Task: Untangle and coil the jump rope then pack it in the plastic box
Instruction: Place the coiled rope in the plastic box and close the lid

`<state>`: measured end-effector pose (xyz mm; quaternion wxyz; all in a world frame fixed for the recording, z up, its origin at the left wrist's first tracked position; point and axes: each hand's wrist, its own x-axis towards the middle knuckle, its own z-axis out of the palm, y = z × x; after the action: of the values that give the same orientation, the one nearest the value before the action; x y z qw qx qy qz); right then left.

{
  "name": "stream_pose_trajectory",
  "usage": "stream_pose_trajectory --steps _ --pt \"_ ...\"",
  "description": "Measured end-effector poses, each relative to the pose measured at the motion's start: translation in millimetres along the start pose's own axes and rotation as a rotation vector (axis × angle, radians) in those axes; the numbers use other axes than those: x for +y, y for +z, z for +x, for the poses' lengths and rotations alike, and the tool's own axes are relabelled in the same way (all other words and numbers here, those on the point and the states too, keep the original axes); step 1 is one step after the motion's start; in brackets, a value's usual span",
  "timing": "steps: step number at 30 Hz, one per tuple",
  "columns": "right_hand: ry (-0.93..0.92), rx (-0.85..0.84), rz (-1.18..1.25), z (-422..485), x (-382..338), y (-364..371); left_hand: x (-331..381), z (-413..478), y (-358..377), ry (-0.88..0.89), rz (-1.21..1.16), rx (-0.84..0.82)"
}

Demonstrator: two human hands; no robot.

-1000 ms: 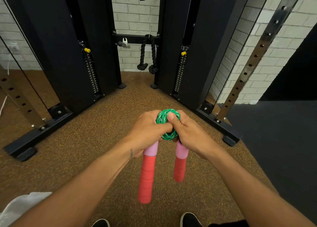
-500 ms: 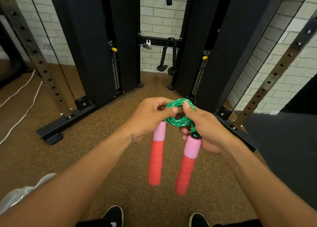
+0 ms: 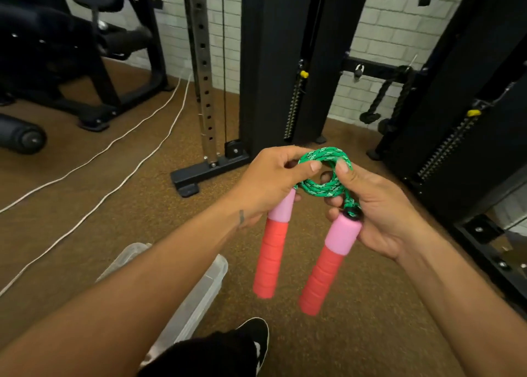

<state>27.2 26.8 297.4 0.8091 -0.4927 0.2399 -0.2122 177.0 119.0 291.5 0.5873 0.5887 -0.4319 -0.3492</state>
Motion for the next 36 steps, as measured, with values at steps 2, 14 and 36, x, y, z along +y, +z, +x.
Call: stream_pose_trajectory --steps 2,14,36 --pt "0.022 -0.045 0.004 13.9 16.5 15.8 -14.6 -10.1 -24.7 -0.029 0.0 0.081" --pt "0.285 -0.1 -0.01 97.7 174.9 113.4 -130.4 -85.7 -146.8 -0.251 0.044 0.452" --pt "0.465 0.358 0.052 176.1 366.9 111.6 -330.2 -69.1 -205.8 -0.364 0.535 0.349"
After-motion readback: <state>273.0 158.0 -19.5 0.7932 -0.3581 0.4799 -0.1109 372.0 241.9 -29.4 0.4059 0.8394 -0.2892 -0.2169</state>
